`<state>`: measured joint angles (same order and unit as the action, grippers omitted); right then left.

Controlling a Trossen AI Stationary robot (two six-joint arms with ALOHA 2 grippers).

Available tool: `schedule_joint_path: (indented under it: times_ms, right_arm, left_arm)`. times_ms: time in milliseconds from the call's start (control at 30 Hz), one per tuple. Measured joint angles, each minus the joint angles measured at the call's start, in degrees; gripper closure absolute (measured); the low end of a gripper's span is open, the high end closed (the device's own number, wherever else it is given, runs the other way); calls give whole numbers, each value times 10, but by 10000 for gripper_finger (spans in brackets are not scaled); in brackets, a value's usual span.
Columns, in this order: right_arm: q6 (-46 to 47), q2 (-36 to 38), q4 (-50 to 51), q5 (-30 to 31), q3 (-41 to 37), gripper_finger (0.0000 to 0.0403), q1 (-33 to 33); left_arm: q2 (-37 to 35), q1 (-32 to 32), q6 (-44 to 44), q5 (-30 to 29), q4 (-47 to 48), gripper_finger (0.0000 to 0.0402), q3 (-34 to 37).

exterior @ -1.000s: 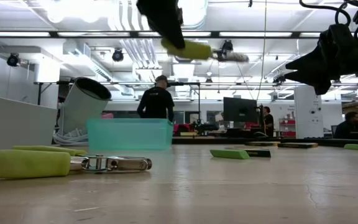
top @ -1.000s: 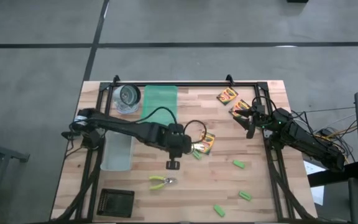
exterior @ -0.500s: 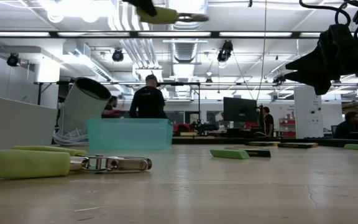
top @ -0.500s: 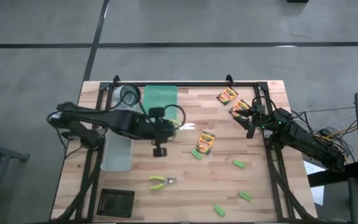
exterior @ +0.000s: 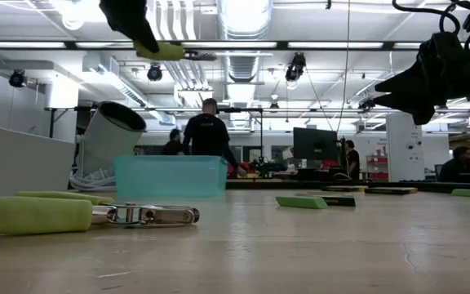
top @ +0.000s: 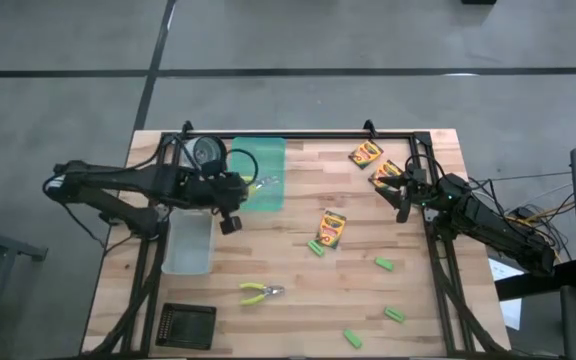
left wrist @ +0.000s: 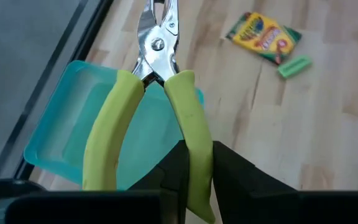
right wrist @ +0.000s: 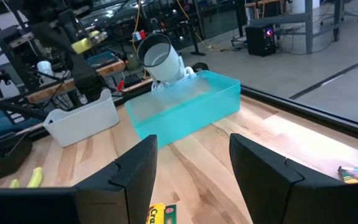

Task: Pick & Place School Supplies
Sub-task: Put the green punch plier into the green bin

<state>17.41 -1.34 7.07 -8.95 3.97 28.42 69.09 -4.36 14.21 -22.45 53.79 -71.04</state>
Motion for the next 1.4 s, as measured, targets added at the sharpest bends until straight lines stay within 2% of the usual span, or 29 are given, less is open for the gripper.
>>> schedule_joint_path:
  times_ms: [567, 767, 1000, 1100, 1400]
  right_arm:
    - [0, 0, 0, 0, 0, 207, 0]
    - [0, 0, 0, 0, 0, 207, 0]
    - [0, 1, 0, 0, 0, 207, 0]
    - [0, 1, 0, 0, 0, 206, 0]
    - [0, 0, 0, 0, 0, 207, 0]
  left_arm:
    - [62, 174, 95, 16, -38, 344, 4]
    - [98, 196, 156, 16, -37, 344, 4]
    - [144, 198, 178, 22, -56, 344, 4]
    - [164, 198, 148, 30, -77, 344, 4]
    - [216, 205, -28, 87, -104, 344, 4]
